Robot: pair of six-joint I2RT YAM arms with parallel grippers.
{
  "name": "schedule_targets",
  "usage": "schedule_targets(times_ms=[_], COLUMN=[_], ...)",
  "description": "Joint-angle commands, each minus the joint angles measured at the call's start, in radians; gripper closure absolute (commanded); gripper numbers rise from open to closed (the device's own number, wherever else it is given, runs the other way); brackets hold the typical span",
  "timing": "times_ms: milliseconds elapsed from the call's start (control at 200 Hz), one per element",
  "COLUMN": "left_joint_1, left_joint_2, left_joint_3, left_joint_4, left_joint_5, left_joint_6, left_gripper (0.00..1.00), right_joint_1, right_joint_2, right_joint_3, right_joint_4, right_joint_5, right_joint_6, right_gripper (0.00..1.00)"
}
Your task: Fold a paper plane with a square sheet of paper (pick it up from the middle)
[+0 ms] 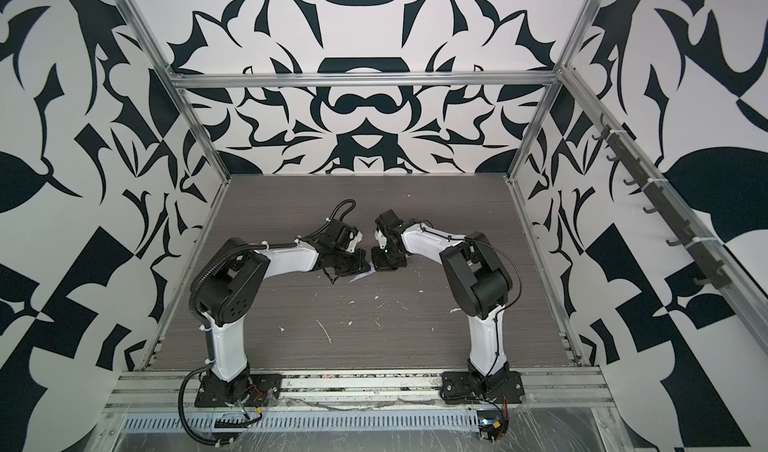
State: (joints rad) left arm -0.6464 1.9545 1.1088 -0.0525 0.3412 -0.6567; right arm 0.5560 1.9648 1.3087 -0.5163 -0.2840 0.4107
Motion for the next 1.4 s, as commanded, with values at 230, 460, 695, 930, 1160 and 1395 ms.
schedule_targets(times_ms=[230, 460, 695, 930, 1160, 1395], left_joint_1=[0.001, 0.0, 0.0, 0.0, 0.001, 0.001], left_joint_2=[0.05, 0.05, 0.051, 0.05, 0.05, 0.052], left_joint_3=[-0.007, -0.006, -0.005, -0.002, 0.001, 0.002], left_joint_4=[-0.095, -0.096, -0.103, -0.106, -0.111, -0.116], left_joint_5=[-0.025, -0.026, -0.028, -0.031, -0.031, -0.03], left_joint_6=[0.016, 0.016, 0.016, 0.014, 0.016, 0.017], left_gripper=[0.96, 0.96, 0.96, 0.95, 0.95, 0.95], right_joint_1=[0.002, -0.003, -0.01, -0.013, -0.013, -0.028], right_joint_2=[-0.052, 0.003, 0.018, 0.029, 0.022, 0.032], right_joint_3=[0.044, 0.072, 0.071, 0.069, 0.076, 0.118], right_joint_4=[0.032, -0.008, -0.059, -0.087, -0.101, -0.159], right_joint_5=[-0.064, 0.022, 0.105, 0.147, 0.169, 0.276], right_joint_6=[0.013, 0.025, 0.036, 0.041, 0.049, 0.066], right_gripper=[0.86, 0.88, 0.88, 0.89, 0.89, 0.89])
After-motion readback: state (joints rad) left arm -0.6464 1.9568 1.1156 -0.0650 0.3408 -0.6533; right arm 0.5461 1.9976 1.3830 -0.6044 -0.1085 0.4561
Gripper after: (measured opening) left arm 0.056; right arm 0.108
